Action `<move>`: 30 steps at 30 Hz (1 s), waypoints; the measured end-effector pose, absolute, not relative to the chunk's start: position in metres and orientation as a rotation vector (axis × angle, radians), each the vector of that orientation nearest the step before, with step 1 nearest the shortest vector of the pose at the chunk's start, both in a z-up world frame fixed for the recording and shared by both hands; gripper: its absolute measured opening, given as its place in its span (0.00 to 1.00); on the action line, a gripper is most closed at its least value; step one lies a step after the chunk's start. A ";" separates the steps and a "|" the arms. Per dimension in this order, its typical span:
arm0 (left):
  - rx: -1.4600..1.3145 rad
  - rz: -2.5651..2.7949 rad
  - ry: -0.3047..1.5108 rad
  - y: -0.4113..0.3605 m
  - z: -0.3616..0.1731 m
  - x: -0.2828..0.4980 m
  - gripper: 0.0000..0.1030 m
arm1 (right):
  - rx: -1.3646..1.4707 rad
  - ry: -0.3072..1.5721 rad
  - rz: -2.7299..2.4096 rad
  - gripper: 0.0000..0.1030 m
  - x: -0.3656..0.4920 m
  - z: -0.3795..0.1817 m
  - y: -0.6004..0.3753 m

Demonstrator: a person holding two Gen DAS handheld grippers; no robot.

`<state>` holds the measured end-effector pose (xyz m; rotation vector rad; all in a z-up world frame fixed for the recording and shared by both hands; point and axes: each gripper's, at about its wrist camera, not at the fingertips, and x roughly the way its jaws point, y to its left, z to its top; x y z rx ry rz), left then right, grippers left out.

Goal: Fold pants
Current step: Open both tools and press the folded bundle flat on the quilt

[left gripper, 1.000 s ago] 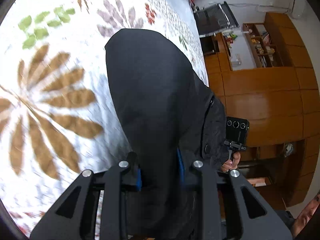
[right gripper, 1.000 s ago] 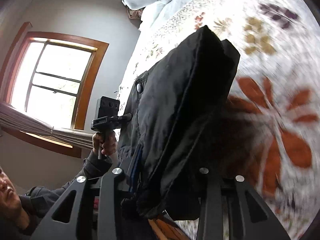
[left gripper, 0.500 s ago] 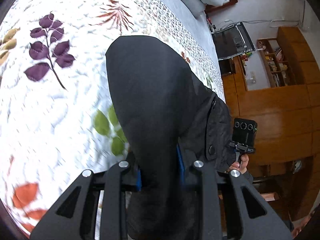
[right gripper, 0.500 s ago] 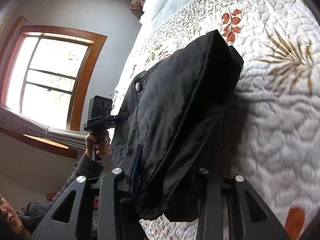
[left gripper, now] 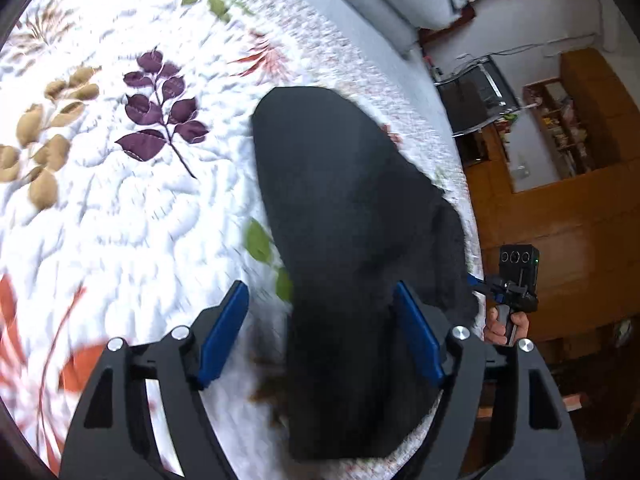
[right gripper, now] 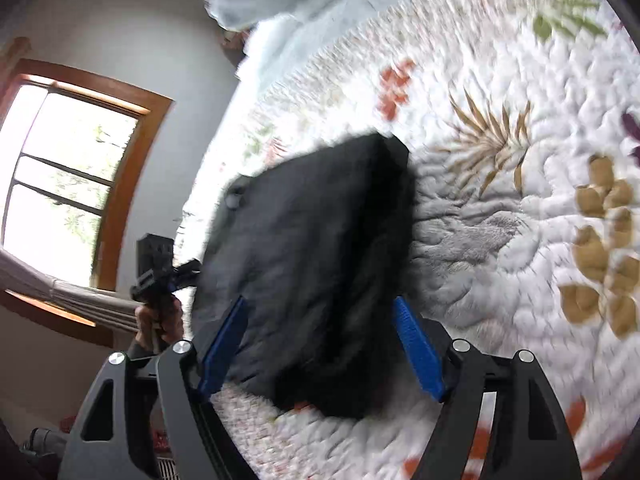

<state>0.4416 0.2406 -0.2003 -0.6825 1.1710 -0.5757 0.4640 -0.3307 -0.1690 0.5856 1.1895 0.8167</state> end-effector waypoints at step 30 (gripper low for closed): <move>-0.574 -0.553 1.065 0.171 -0.141 0.433 0.91 | 0.478 1.103 0.676 0.75 0.500 -0.153 -0.276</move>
